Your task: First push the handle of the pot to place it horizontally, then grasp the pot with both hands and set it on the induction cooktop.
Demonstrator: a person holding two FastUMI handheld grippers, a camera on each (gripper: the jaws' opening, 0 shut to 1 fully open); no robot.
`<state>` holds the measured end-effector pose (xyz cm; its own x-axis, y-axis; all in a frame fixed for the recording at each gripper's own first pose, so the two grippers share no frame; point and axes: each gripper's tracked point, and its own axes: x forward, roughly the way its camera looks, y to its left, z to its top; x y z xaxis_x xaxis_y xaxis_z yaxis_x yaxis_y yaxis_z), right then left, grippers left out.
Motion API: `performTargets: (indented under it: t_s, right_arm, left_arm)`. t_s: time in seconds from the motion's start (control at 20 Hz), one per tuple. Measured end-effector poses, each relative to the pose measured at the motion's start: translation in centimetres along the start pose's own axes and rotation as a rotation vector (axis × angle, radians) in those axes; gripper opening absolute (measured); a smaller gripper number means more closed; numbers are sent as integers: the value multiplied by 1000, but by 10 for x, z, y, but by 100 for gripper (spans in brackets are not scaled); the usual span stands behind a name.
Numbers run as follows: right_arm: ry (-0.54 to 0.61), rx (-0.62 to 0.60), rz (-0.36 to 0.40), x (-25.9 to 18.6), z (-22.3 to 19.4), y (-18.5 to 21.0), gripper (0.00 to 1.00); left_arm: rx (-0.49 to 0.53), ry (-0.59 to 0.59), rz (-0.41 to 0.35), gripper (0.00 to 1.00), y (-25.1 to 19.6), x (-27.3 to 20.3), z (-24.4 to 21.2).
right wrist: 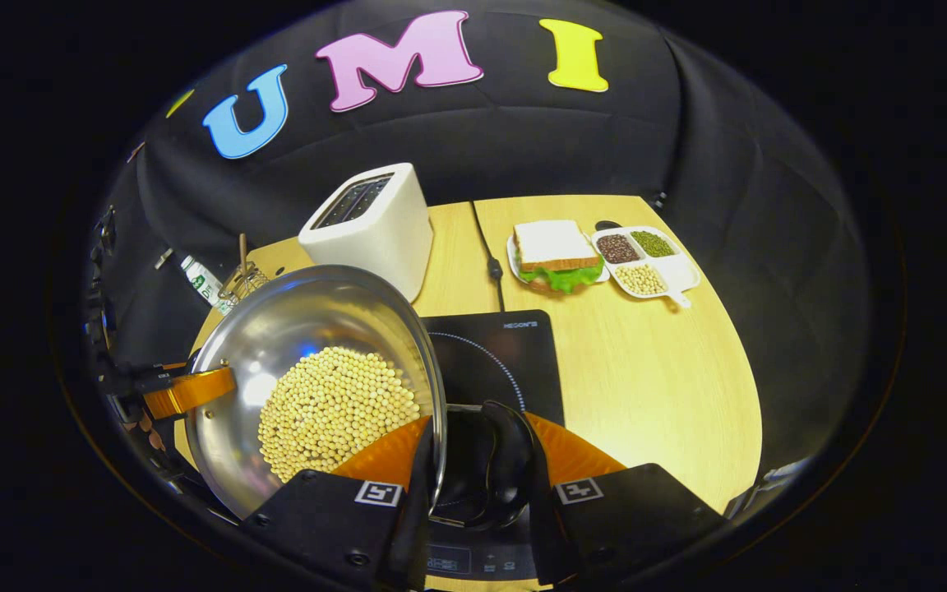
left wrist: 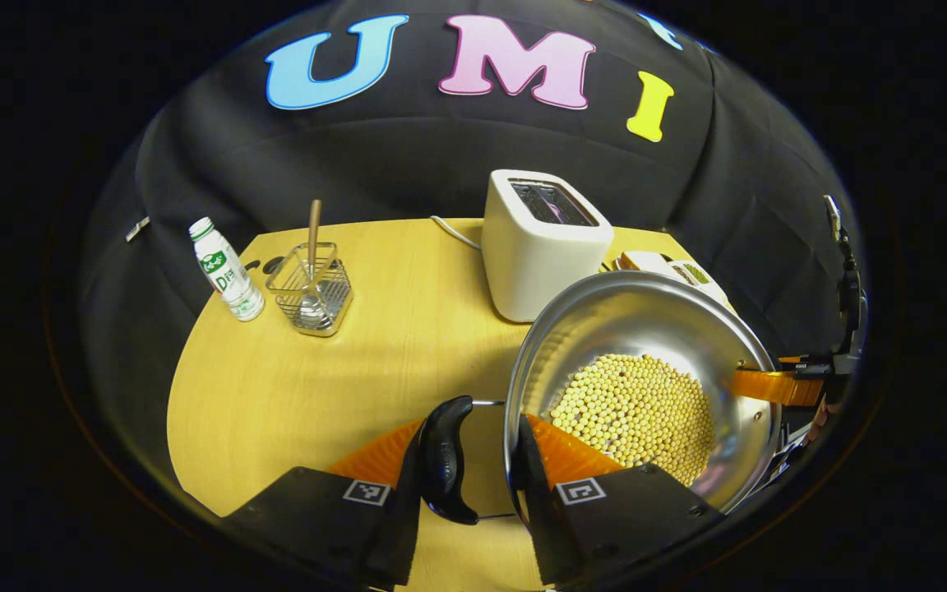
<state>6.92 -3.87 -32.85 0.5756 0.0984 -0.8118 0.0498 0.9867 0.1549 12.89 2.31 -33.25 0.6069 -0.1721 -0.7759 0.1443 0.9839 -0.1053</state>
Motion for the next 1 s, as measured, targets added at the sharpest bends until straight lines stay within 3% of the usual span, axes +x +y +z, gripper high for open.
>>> performTargets:
  t_s: [0.5,0.55,0.6,0.95,1.0]
  right_arm:
    - [21,34,-28,12,2,-55,53]
    - [23,35,-29,14,1,-60,48]
    - [24,35,-29,17,1,-62,53]
    - [27,37,-26,28,0,-71,53]
    - [27,38,-27,30,0,-70,48]
  left_arm:
    - [16,20,-23,59,-48,35,6]
    - [15,20,-24,59,-51,37,6]
    - [15,20,-25,59,-54,41,4]
    - [13,-3,-30,58,-58,55,2]
    - [15,-5,-30,58,-57,56,3]
